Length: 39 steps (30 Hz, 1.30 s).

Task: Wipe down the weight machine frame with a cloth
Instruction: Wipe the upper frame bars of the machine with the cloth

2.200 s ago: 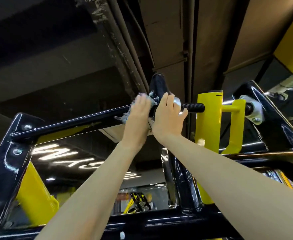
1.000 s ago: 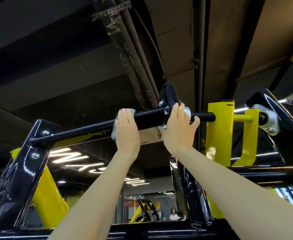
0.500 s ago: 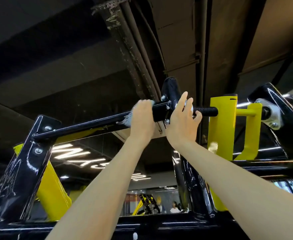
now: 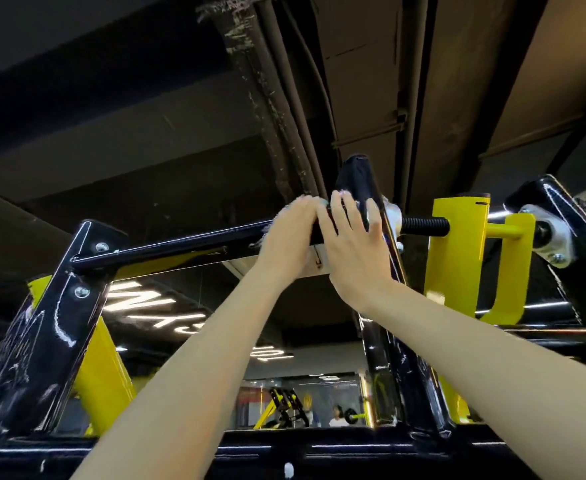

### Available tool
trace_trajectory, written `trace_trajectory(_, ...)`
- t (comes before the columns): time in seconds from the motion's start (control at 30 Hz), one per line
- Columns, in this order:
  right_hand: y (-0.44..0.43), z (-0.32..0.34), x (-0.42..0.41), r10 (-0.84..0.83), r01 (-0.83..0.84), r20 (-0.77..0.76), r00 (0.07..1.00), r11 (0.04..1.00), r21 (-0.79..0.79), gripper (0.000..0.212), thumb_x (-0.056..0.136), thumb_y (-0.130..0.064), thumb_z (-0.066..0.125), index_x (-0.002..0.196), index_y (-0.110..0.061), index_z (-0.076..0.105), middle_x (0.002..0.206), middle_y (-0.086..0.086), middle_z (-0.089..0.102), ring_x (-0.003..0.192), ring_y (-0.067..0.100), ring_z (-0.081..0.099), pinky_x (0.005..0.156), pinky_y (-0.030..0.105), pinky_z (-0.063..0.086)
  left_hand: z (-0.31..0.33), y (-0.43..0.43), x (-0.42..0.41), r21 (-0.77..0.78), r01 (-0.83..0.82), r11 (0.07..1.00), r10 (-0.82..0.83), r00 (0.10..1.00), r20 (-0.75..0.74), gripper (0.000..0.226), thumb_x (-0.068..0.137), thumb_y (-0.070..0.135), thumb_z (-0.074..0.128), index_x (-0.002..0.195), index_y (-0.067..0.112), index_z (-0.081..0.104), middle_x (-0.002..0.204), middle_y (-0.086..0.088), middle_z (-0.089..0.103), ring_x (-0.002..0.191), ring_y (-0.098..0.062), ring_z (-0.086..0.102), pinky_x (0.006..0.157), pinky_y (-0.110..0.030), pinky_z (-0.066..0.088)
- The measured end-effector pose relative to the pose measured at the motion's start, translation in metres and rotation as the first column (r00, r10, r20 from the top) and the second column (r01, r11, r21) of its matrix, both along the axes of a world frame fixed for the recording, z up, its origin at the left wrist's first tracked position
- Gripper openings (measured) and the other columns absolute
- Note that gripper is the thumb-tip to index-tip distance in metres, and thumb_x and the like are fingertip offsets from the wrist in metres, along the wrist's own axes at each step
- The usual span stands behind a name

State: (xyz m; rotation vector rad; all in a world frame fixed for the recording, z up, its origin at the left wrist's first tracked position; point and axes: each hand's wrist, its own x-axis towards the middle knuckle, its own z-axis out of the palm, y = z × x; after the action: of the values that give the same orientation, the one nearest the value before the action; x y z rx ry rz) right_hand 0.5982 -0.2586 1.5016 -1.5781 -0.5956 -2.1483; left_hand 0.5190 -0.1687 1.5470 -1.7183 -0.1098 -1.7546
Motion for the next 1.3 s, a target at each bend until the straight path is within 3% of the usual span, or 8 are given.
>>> trace_trajectory(0.13,-0.005,0.018,-0.016,0.052,-0.057,-0.06,0.997,0.995,-0.08,0.077,0.085,-0.026,0.065,0.149,-0.006,0.027,0.152,0.014,0.033,0.144,0.03,0.024,0.11,0.047,-0.004,0.015,0.034,-0.038,-0.365,-0.124,0.923,0.177,0.977,0.116,0.042,0.086,0.005,0.06,0.125,0.018,0.054,0.117,-0.006,0.06,0.106,-0.026,0.059,0.087,-0.04,0.051)
trace_trajectory(0.23,-0.007,0.032,-0.03,0.113,-0.14,-0.182,0.977,0.979,-0.147,0.076,0.091,-0.024,0.055,0.152,-0.009,0.012,0.153,0.008,0.033,0.147,0.026,0.013,0.115,0.049,-0.007,0.018,0.003,-0.016,-0.24,0.031,0.97,-0.04,0.999,-0.031,0.036,0.085,0.012,0.063,0.12,0.021,0.059,0.114,-0.005,0.064,0.106,-0.026,0.06,0.091,-0.044,0.049)
trace_trajectory(0.33,-0.003,0.044,-0.04,0.29,-0.334,-0.282,0.915,0.935,-0.122,0.084,0.092,-0.018,0.055,0.153,-0.011,-0.002,0.13,0.007,0.058,0.136,0.026,0.039,0.117,0.048,-0.001,0.011,0.003,-0.008,-0.023,0.155,0.988,-0.156,0.987,-0.045,0.033,0.089,0.017,0.063,0.122,0.02,0.059,0.115,-0.001,0.065,0.108,-0.021,0.06,0.096,-0.037,0.047)
trace_trajectory(0.5,-0.016,0.072,-0.033,0.383,-0.467,-0.367,0.848,0.867,-0.174,0.089,0.087,-0.001,0.047,0.153,-0.012,-0.011,0.105,0.006,0.067,0.108,0.028,0.056,0.116,0.043,0.0,0.024,0.027,-0.045,-0.216,-0.241,0.946,0.251,0.968,0.019,0.032,0.091,0.009,0.051,0.122,0.015,0.055,0.117,-0.008,0.061,0.108,-0.028,0.057,0.086,-0.039,0.044)
trace_trajectory(0.77,-0.034,0.081,-0.03,0.372,-0.524,-0.491,0.788,0.824,-0.216,0.089,0.085,0.005,0.044,0.154,-0.019,-0.008,0.119,0.01,0.065,0.121,0.028,0.051,0.115,0.039,0.001,0.024,-0.006,-0.023,-0.106,-0.164,0.981,0.153,0.983,-0.104,0.047,0.089,0.011,0.058,0.134,0.02,0.047,0.123,-0.006,0.056,0.115,-0.028,0.053,0.091,-0.041,0.043)
trace_trajectory(0.9,-0.034,0.084,-0.024,0.369,-0.529,-0.489,0.79,0.815,-0.238,0.088,0.087,0.004,0.043,0.154,-0.019,-0.009,0.117,0.01,0.066,0.119,0.028,0.051,0.116,0.04,-0.001,0.015,0.01,-0.035,-0.331,-0.335,0.882,0.354,0.935,-0.003,0.041,0.087,0.018,0.061,0.125,0.008,0.05,0.123,-0.012,0.054,0.116,-0.032,0.05,0.096,-0.045,0.041)
trace_trajectory(1.13,-0.039,0.084,-0.015,0.443,-0.59,-0.473,0.761,0.777,-0.221,0.082,0.09,0.001,0.042,0.154,-0.014,-0.007,0.122,0.007,0.064,0.126,0.026,0.048,0.117,0.039,-0.007,0.016,-0.034,0.004,-0.189,-0.024,0.982,0.017,0.999,-0.044,0.039,0.087,0.01,0.062,0.124,0.008,0.049,0.12,-0.009,0.056,0.111,-0.025,0.055,0.094,-0.036,0.042)
trace_trajectory(1.3,-0.041,0.079,-0.019,0.37,-0.543,-0.479,0.796,0.785,-0.298,0.083,0.09,-0.001,0.043,0.153,-0.014,-0.009,0.12,0.01,0.063,0.129,0.031,0.044,0.116,0.043,-0.014,0.024,-0.015,-0.045,-0.55,0.122,0.826,-0.269,0.943,-0.194,0.034,0.098,0.023,0.043,0.13,0.016,0.036,0.102,-0.003,0.054,0.091,-0.021,0.057,0.074,-0.033,0.043)
